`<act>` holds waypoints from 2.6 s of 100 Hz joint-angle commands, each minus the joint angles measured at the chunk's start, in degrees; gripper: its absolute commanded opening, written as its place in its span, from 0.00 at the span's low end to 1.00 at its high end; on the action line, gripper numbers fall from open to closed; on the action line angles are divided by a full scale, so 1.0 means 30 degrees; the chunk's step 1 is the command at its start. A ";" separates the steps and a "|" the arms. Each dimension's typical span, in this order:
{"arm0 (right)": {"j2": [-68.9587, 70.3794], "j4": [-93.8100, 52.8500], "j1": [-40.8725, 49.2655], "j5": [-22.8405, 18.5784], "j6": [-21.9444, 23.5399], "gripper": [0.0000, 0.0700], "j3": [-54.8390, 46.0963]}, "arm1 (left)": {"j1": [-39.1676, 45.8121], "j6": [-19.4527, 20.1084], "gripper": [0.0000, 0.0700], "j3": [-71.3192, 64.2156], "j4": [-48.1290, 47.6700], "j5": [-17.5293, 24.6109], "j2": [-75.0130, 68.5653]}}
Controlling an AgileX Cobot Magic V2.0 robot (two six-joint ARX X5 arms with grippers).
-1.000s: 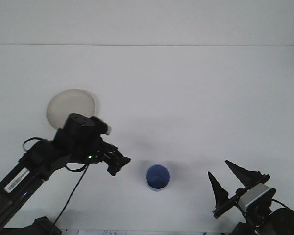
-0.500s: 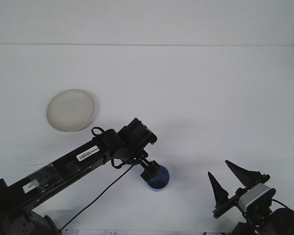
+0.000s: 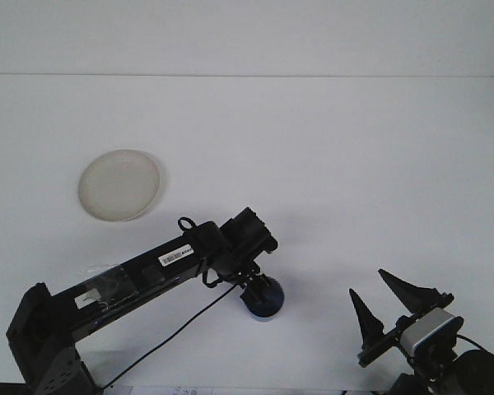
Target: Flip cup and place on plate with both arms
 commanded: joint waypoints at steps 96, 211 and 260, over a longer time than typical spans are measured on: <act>0.0036 0.0168 0.0160 0.0087 0.0124 0.62 0.0051 | 1.1351 0.4277 0.00 0.2790 -0.3883 -0.5187 -0.6062; 0.0036 -0.0197 0.0160 0.0080 0.1486 0.62 0.0051 | 1.8549 0.2382 0.78 0.6178 -0.2084 -0.3461 0.3242; 0.0036 -0.0226 0.0160 0.1421 0.1421 0.64 0.0051 | 1.8382 0.0903 0.78 0.9005 -0.3504 -0.1392 -0.2732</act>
